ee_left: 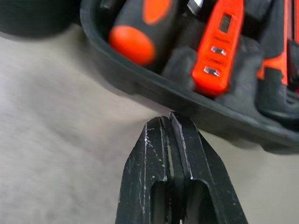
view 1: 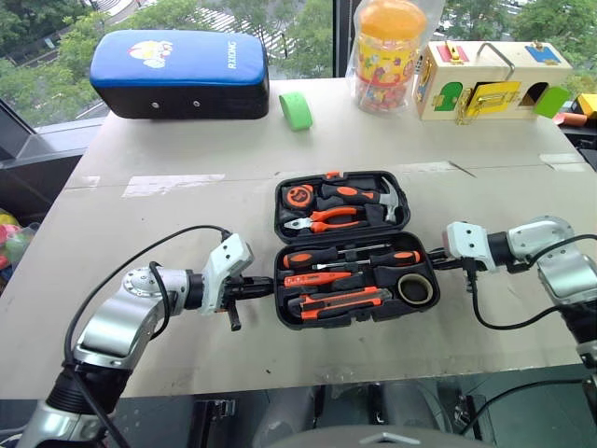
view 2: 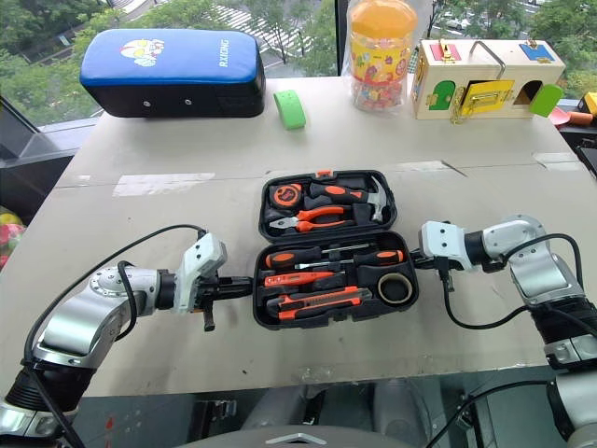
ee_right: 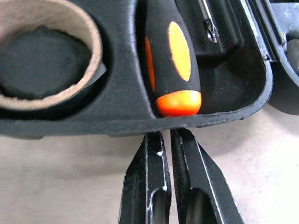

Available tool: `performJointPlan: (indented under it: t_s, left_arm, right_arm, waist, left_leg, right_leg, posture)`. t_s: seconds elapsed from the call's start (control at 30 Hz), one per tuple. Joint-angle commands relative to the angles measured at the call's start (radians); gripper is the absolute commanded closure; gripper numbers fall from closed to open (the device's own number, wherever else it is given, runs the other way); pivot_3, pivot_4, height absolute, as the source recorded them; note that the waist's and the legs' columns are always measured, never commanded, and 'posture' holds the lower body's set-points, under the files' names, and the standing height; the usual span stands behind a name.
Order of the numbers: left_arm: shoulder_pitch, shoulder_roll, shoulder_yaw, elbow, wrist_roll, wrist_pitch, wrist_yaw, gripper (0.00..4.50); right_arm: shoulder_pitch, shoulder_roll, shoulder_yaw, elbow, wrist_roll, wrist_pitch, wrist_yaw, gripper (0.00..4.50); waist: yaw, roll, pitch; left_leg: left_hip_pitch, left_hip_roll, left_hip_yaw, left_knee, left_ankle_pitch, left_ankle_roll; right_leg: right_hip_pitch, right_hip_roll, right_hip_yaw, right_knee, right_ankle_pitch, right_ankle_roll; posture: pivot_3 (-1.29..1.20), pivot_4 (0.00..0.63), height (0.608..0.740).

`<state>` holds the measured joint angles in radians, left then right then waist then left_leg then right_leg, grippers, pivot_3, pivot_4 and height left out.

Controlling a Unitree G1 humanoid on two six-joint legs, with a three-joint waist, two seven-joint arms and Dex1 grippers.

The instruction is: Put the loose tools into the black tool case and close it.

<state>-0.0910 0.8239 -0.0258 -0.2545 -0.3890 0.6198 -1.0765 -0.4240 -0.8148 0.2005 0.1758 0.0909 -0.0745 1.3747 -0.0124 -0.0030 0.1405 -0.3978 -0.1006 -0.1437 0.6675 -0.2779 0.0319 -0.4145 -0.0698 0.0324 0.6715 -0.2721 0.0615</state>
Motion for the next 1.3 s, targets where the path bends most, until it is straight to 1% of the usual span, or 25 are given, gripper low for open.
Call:
performJointPlan:
  t_s: [0.03, 0.1, 0.2, 0.33, 0.43, 0.53, 0.67, 0.93, 1.13, 1.3]
  left_arm:
    - [0.035, 0.020, 0.017, -0.040, -0.015, -0.013, -0.012, 4.45]
    - [0.034, 0.028, 0.034, -0.013, -0.004, -0.024, -0.002, 4.45]
    - [-0.004, 0.035, 0.055, 0.064, 0.018, -0.052, 0.015, 4.45]
    - [-0.105, -0.003, 0.059, 0.151, 0.019, -0.055, 0.062, 4.45]
    - [-0.139, -0.022, 0.045, 0.149, -0.003, -0.031, 0.062, 4.45]
    - [-0.124, -0.038, 0.028, 0.093, -0.028, -0.008, 0.049, 4.45]
    - [-0.091, -0.048, 0.019, 0.029, -0.046, 0.019, 0.049, 4.45]
    - [0.010, -0.005, 0.025, -0.075, -0.075, 0.050, 0.008, 4.45]
    - [0.067, 0.014, 0.045, -0.106, -0.074, 0.045, 0.016, 4.45]
    - [0.104, 0.043, 0.090, -0.048, -0.028, 0.028, 0.063, 4.45]
  right_arm:
    - [0.046, -0.036, -0.019, -0.100, 0.042, 0.018, 0.031, 4.50]
    - [0.051, -0.054, -0.022, -0.083, 0.006, 0.003, 0.007, 4.50]
    - [0.000, -0.060, -0.019, 0.009, -0.056, -0.026, -0.046, 4.50]
    - [-0.099, -0.022, -0.011, 0.109, -0.093, -0.044, -0.105, 4.50]
    - [-0.129, 0.005, -0.005, 0.104, -0.075, -0.028, -0.095, 4.50]
    - [-0.100, 0.012, 0.001, 0.014, -0.027, 0.006, -0.041, 4.50]
    - [-0.045, -0.006, 0.001, -0.111, 0.031, 0.044, 0.019, 4.50]
    - [0.033, -0.060, -0.008, -0.258, 0.081, 0.111, 0.077, 4.50]
    - [0.088, -0.086, -0.015, -0.256, 0.047, 0.087, 0.053, 4.50]
    - [0.112, -0.122, -0.049, -0.201, -0.030, 0.044, -0.036, 4.50]
  waist:
    - [0.000, 0.000, 0.000]
    - [-0.001, 0.000, 0.000]
    - [0.000, 0.000, 0.000]
    - [0.003, 0.000, 0.000]
    - [0.001, 0.000, 0.000]
    - [-0.002, 0.000, 0.000]
    - [-0.002, 0.000, 0.000]
    - [0.001, 0.000, 0.000]
    - [0.001, 0.000, 0.000]
    - [0.002, 0.000, 0.000]
  left_leg:
    - [0.000, 0.000, 0.000, 0.000, 0.000, 0.000]
    - [0.000, 0.000, 0.000, 0.000, 0.000, 0.000]
    - [0.002, 0.000, 0.002, 0.001, 0.000, 0.000]
    - [0.003, 0.000, 0.001, 0.002, 0.000, 0.000]
    - [0.002, 0.000, 0.001, 0.001, 0.000, 0.000]
    - [0.000, 0.000, 0.001, 0.001, 0.000, 0.000]
    - [-0.001, 0.000, 0.000, 0.000, 0.000, 0.000]
    - [0.000, 0.000, 0.000, 0.001, 0.000, 0.000]
    - [0.000, 0.000, 0.000, 0.001, 0.000, 0.000]
    - [0.000, 0.000, 0.001, 0.001, 0.000, 0.000]
  right_leg:
    - [0.000, 0.000, 0.000, 0.000, 0.000, 0.000]
    - [0.000, 0.000, 0.001, 0.000, 0.000, 0.000]
    - [0.002, 0.000, 0.002, 0.001, 0.000, 0.000]
    - [0.002, 0.000, 0.001, 0.003, 0.000, 0.000]
    - [0.001, 0.000, 0.000, 0.003, 0.000, 0.000]
    - [0.000, 0.000, 0.000, 0.001, 0.000, 0.000]
    - [0.000, 0.000, 0.000, -0.001, 0.000, 0.000]
    - [0.000, 0.000, 0.000, 0.000, 0.000, 0.000]
    - [0.000, 0.000, 0.001, 0.000, 0.000, 0.000]
    - [0.001, 0.000, 0.001, 0.000, 0.000, 0.000]
  posture:
    - [0.00, 0.150, 0.735]
    - [0.00, 0.150, 0.735]
    - [0.00, 0.150, 0.735]
    - [0.00, 0.150, 0.735]
    - [0.00, 0.150, 0.735]
    - [0.00, 0.150, 0.735]
    - [0.00, 0.150, 0.735]
    - [0.00, 0.150, 0.735]
    - [0.00, 0.150, 0.735]
    - [0.00, 0.150, 0.735]
